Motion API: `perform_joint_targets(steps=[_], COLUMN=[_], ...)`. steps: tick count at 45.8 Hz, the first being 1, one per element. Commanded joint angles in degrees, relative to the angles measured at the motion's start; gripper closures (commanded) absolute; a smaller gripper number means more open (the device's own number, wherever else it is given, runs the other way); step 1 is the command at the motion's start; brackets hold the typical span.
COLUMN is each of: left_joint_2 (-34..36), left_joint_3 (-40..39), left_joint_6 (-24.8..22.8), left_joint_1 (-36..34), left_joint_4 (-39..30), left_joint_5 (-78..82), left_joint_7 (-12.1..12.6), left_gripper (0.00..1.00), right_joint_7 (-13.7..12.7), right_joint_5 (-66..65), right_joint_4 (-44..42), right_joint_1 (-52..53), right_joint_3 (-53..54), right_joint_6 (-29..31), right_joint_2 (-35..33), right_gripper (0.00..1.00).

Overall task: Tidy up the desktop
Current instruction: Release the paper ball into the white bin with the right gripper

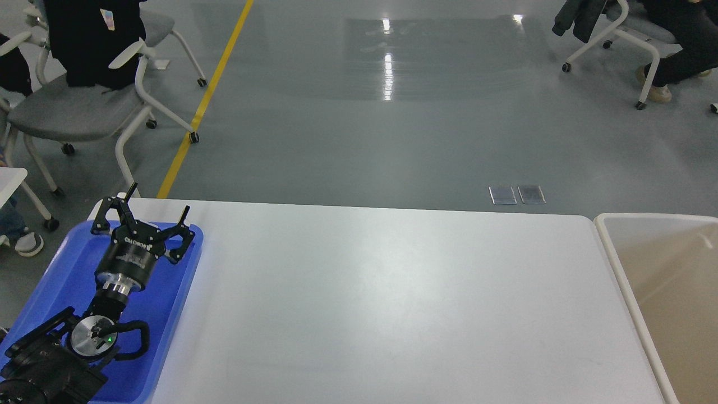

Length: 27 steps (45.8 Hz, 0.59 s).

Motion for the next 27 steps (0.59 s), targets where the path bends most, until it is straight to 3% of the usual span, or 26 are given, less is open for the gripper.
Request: perform_joint_targets(steps=[1,19,27], left_joint_2=[0.00,0.00,0.00], left_joint_3=[0.00,0.00,0.00], left_joint_6=[0.00,0.00,0.00], left_joint_1=[0.00,0.00,0.00], left_joint_4=[0.02,0.02,0.02], left_joint_5=[0.00,0.00,0.00], left_joint_7=[0.08,-0.01,-0.01], left_gripper=[0.01,0.01,0.01], right_joint_7=[-0.63,-4.15,-4.86], right_joint_5=[10.29,20.84,20.84], right_joint_4=[-6.58,-6.75,-6.75], right_joint_1=[-15.05,-33.25,-39.40], right_joint_3=[-0.24,6.42,11.70], right_joint_6=[-7.29,-23.99,-26.45], right_joint_2=[0.56,10.32,12.17], right_gripper=[1.00,1.00,1.00])
